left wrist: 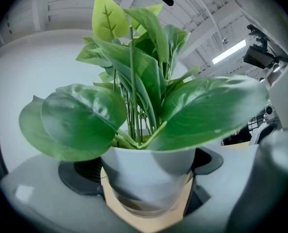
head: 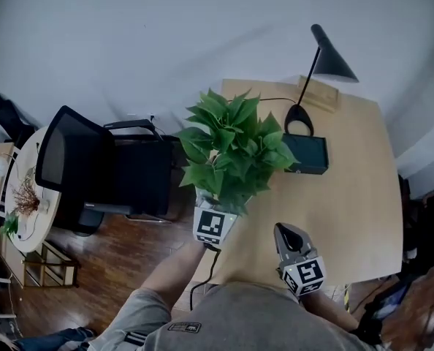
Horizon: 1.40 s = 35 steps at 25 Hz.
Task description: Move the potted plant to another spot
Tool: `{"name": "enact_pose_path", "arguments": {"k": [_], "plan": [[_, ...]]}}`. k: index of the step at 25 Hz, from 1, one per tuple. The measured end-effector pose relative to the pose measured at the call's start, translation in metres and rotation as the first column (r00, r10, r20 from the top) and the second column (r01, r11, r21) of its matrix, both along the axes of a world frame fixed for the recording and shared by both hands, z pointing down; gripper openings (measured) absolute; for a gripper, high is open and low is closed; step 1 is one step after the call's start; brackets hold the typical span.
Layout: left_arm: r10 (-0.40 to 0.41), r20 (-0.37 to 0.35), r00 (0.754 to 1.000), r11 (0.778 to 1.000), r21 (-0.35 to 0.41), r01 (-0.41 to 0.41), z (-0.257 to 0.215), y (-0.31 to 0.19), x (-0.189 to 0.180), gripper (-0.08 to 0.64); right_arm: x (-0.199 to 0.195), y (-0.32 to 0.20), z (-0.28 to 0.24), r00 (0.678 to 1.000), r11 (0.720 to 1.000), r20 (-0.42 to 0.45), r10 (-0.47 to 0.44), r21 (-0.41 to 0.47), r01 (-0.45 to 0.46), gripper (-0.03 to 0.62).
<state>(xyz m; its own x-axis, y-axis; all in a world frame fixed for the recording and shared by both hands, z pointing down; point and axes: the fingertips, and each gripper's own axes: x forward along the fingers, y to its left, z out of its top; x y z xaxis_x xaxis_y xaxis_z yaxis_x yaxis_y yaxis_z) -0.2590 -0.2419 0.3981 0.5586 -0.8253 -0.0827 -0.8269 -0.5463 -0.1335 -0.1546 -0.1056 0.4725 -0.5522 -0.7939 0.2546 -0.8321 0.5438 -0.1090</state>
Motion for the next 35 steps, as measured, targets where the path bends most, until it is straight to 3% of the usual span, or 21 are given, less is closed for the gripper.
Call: {"name": "enact_pose_path", "arguments": {"k": [12, 21, 25, 30, 35], "plan": [[0.08, -0.002, 0.997, 0.997, 0.001, -0.08, -0.006, 0.014, 0.018, 0.526, 0.02, 0.012, -0.015, 0.993, 0.993, -0.003, 0.115, 0.039, -0.114, 0.005], [0.178, -0.008, 0.984, 0.984, -0.008, -0.178, 0.003, 0.021, 0.067, 0.526, 0.055, 0.024, -0.018, 0.975, 0.973, -0.006, 0.224, 0.056, -0.223, 0.005], [0.177, -0.002, 0.984, 0.984, -0.004, -0.177, 0.001, 0.024, 0.097, 0.526, 0.087, 0.023, -0.02, 0.972, 0.97, 0.001, 0.233, 0.067, -0.233, 0.005], [0.122, 0.004, 0.993, 0.993, 0.007, -0.122, -0.005, 0.026, 0.14, 0.526, 0.138, 0.02, -0.024, 0.983, 0.979, 0.019, 0.185, 0.088, -0.186, 0.005], [0.021, 0.01, 1.0, 1.0, 0.008, -0.021, -0.004, 0.038, 0.222, 0.526, 0.234, 0.022, -0.023, 0.995, 0.991, 0.027, 0.094, 0.096, -0.096, 0.005]]}}
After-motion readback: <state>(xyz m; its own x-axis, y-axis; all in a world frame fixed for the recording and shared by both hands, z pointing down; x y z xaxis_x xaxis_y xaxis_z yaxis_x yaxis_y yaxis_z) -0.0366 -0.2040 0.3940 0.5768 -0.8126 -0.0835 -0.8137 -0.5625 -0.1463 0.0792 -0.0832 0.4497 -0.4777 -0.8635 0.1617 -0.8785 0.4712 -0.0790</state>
